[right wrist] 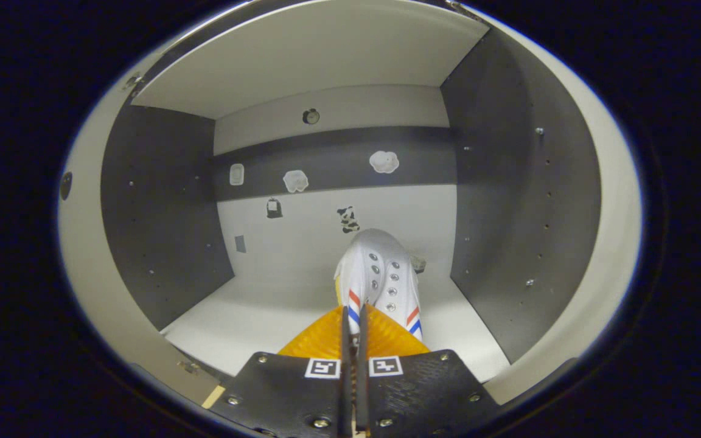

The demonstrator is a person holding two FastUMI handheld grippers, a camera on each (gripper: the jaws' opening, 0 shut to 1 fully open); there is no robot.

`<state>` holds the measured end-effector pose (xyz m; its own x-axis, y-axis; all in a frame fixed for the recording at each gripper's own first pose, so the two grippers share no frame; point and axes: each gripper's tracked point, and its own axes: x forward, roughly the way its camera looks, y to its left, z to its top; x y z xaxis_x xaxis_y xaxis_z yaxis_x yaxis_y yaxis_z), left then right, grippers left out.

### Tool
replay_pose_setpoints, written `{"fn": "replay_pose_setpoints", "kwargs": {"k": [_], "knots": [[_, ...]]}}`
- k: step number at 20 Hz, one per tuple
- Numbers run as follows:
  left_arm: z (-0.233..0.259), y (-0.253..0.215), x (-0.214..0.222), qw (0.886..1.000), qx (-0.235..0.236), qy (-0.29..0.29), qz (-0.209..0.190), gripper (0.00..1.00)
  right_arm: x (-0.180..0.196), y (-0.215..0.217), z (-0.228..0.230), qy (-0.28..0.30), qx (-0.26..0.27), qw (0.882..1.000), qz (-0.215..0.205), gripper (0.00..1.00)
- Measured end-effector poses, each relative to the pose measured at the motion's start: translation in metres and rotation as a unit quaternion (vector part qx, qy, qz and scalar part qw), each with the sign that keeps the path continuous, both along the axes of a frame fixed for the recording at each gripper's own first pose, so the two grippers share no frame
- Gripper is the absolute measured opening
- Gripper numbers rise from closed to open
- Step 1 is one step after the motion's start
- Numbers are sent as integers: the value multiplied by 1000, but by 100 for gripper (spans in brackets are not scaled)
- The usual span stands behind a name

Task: Grab one shoe with the right hand and put it into the shoe cabinet, grab the other shoe with the left hand and put it into the shoe cabinet; then close the right door with the right hand and the left door with the left hand.

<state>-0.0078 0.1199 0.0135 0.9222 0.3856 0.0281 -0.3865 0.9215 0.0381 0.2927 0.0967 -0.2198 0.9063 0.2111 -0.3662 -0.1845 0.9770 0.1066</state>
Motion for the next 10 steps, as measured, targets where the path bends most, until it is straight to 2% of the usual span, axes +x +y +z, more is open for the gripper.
{"fn": "replay_pose_setpoints", "kwargs": {"k": [5, 6, 7, 8, 10], "knots": [[-1, 1, -6, 1000, 1, 3, 7, 92, 20, 10, -37, 34, -14, 999, -2, 3], [-3, 1, -8, 1000, 0, 5, 8, 96, 22, 12, -42, 40, -12, 999, -3, 3], [-4, 1, -10, 1000, -1, 7, 10, 92, 24, 13, -43, 41, -11, 999, -4, 3], [-5, 1, -12, 1000, -1, 8, 12, 96, 26, 11, -43, 38, -13, 999, -10, 3], [-7, 1, -15, 1000, -3, 10, 16, 92, 24, 12, -42, 42, -7, 999, -9, 3]]}}
